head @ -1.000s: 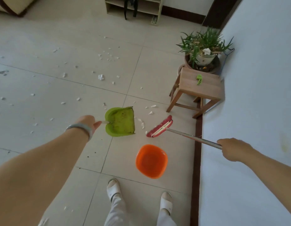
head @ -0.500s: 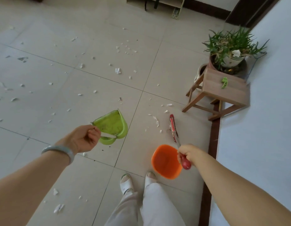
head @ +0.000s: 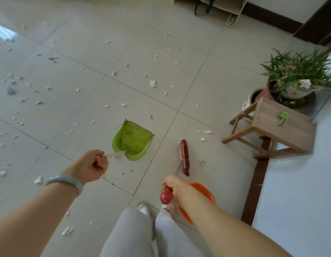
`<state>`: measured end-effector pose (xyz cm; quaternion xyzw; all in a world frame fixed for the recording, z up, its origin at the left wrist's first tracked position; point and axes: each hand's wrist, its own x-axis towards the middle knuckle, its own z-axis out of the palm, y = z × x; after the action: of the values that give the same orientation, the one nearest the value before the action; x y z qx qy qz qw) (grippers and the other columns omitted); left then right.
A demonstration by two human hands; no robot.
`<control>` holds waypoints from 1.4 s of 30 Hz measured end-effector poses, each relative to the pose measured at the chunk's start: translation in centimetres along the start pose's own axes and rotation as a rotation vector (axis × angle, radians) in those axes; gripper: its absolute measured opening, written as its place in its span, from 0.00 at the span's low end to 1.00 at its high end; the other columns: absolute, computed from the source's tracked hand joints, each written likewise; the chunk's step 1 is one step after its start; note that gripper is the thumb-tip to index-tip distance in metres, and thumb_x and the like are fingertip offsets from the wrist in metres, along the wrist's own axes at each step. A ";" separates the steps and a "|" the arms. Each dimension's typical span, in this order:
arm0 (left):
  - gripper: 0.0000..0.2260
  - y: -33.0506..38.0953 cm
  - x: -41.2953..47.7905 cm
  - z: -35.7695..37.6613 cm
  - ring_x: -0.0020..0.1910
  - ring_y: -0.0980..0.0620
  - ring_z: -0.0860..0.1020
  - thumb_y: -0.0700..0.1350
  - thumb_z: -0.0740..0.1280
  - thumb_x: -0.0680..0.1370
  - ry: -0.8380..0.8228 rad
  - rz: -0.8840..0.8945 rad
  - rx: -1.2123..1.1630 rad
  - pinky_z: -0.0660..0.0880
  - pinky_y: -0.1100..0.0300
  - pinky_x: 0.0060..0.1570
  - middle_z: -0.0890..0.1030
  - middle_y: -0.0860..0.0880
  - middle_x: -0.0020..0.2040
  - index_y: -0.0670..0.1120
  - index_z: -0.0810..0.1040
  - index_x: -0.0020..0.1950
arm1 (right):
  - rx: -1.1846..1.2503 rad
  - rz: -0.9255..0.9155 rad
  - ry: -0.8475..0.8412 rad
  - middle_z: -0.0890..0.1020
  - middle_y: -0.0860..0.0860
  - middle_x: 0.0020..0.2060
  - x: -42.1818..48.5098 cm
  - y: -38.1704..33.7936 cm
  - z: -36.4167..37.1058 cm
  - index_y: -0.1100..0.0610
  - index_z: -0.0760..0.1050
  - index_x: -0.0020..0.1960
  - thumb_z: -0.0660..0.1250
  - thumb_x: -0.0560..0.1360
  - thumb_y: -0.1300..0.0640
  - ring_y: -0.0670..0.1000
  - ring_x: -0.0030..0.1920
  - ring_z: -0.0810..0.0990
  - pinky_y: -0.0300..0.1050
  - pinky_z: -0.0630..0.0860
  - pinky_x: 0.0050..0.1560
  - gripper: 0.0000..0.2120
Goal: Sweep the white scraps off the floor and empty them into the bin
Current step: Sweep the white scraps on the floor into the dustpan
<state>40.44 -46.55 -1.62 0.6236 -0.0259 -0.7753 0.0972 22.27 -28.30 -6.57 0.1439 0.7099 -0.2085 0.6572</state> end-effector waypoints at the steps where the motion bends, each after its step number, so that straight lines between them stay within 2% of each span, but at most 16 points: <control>1: 0.14 0.3 -0.1 -0.1 0.13 0.58 0.62 0.41 0.51 0.80 -0.001 0.010 -0.017 0.59 0.73 0.14 0.63 0.52 0.17 0.47 0.60 0.34 | 0.027 -0.006 -0.012 0.66 0.50 0.12 -0.2 -0.8 1.0 0.61 0.64 0.30 0.51 0.76 0.70 0.47 0.16 0.65 0.37 0.63 0.23 0.17; 3: 0.14 1.3 -0.3 -0.4 0.13 0.58 0.63 0.41 0.51 0.80 -0.016 0.020 -0.048 0.59 0.73 0.14 0.63 0.52 0.18 0.47 0.60 0.34 | 0.082 -0.006 -0.048 0.65 0.50 0.12 -0.2 -2.5 3.0 0.60 0.63 0.30 0.50 0.76 0.71 0.46 0.12 0.62 0.36 0.62 0.21 0.17; 7: 0.12 4.0 -0.3 -0.4 0.14 0.58 0.63 0.42 0.52 0.80 -0.039 0.011 -0.107 0.60 0.72 0.14 0.64 0.52 0.19 0.47 0.61 0.35 | 0.173 0.018 -0.152 0.66 0.51 0.20 0.3 -6.4 5.9 0.59 0.63 0.32 0.49 0.75 0.69 0.45 0.13 0.64 0.30 0.62 0.17 0.15; 13: 0.13 8.8 0.7 1.4 0.14 0.58 0.63 0.42 0.53 0.80 -0.022 -0.019 -0.082 0.60 0.72 0.13 0.63 0.52 0.20 0.46 0.61 0.34 | 0.226 0.071 -0.286 0.66 0.51 0.16 -0.4 -11.7 6.7 0.59 0.63 0.39 0.53 0.79 0.67 0.45 0.13 0.66 0.30 0.64 0.16 0.11; 17: 0.12 11.6 1.8 2.1 0.14 0.58 0.63 0.42 0.53 0.79 -0.014 -0.025 -0.094 0.61 0.72 0.14 0.64 0.52 0.19 0.46 0.62 0.35 | 0.149 0.078 -0.310 0.65 0.50 0.15 -1.0 -14.8 3.6 0.58 0.61 0.34 0.52 0.81 0.65 0.45 0.13 0.64 0.30 0.62 0.15 0.16; 20: 0.12 12.6 2.4 2.8 0.14 0.58 0.63 0.41 0.53 0.79 -0.007 -0.024 -0.080 0.62 0.73 0.14 0.64 0.52 0.19 0.46 0.64 0.35 | 0.146 0.073 -0.259 0.65 0.50 0.18 -1.9 -14.6 -0.2 0.57 0.62 0.34 0.53 0.80 0.65 0.44 0.14 0.63 0.29 0.61 0.16 0.16; 22: 0.12 13.2 2.6 3.7 0.13 0.59 0.64 0.40 0.52 0.79 -0.013 -0.022 -0.085 0.63 0.73 0.15 0.66 0.52 0.19 0.43 0.66 0.36 | 0.166 -0.001 -0.158 0.66 0.51 0.22 -2.5 -13.9 -2.4 0.56 0.66 0.42 0.54 0.79 0.68 0.45 0.16 0.64 0.29 0.62 0.17 0.10; 24: 0.12 13.8 2.7 4.7 0.13 0.58 0.65 0.39 0.52 0.80 -0.011 -0.009 -0.090 0.66 0.73 0.16 0.68 0.50 0.19 0.41 0.69 0.39 | 0.164 -0.081 -0.041 0.67 0.53 0.24 -2.7 -13.9 -4.2 0.54 0.67 0.47 0.54 0.78 0.69 0.45 0.16 0.64 0.31 0.63 0.19 0.11; 28: 0.11 14.2 3.1 6.0 0.14 0.58 0.66 0.38 0.52 0.79 -0.005 0.001 -0.091 0.66 0.73 0.17 0.69 0.49 0.20 0.42 0.66 0.37 | 0.120 -0.141 0.169 0.66 0.54 0.25 -1.4 -15.6 -7.9 0.58 0.65 0.42 0.54 0.77 0.71 0.46 0.15 0.64 0.31 0.63 0.18 0.10; 32: 0.12 14.0 3.8 6.9 0.13 0.58 0.64 0.38 0.51 0.79 0.000 0.004 -0.055 0.63 0.74 0.16 0.66 0.51 0.19 0.44 0.64 0.35 | 0.131 -0.073 0.269 0.66 0.52 0.17 1.1 -17.3 -13.0 0.60 0.64 0.36 0.54 0.79 0.68 0.45 0.13 0.64 0.31 0.62 0.15 0.13; 34: 0.13 13.9 4.1 7.5 0.13 0.59 0.64 0.38 0.50 0.79 0.003 0.011 -0.046 0.62 0.74 0.16 0.66 0.51 0.19 0.45 0.63 0.35 | 0.097 -0.072 0.317 0.66 0.53 0.17 2.5 -18.0 -15.1 0.60 0.64 0.35 0.54 0.78 0.68 0.46 0.13 0.65 0.32 0.63 0.15 0.13; 38: 0.13 13.5 4.5 8.5 0.13 0.58 0.63 0.38 0.50 0.78 0.004 0.018 -0.043 0.60 0.74 0.15 0.65 0.52 0.18 0.46 0.62 0.34 | 0.041 -0.058 0.322 0.66 0.54 0.25 4.4 -19.5 -14.4 0.60 0.65 0.36 0.52 0.78 0.69 0.47 0.17 0.66 0.34 0.65 0.16 0.13; 40: 0.12 13.6 4.7 9.2 0.13 0.58 0.63 0.39 0.51 0.78 0.014 0.021 -0.055 0.59 0.74 0.15 0.65 0.52 0.19 0.46 0.62 0.34 | -0.006 -0.053 0.292 0.67 0.54 0.26 5.2 -20.1 -11.6 0.61 0.66 0.34 0.54 0.76 0.70 0.49 0.23 0.67 0.39 0.67 0.21 0.13; 42: 0.12 13.9 4.8 9.8 0.13 0.58 0.62 0.39 0.51 0.78 0.028 0.025 -0.058 0.59 0.73 0.15 0.65 0.52 0.18 0.47 0.61 0.34 | -0.047 -0.039 0.262 0.69 0.54 0.25 5.2 -20.4 -8.1 0.61 0.67 0.33 0.53 0.75 0.70 0.50 0.24 0.67 0.40 0.66 0.24 0.14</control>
<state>31.55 -61.88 -1.86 0.6308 -0.0096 -0.7657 0.1252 4.96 -42.58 -9.20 0.1404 0.7970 -0.1841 0.5579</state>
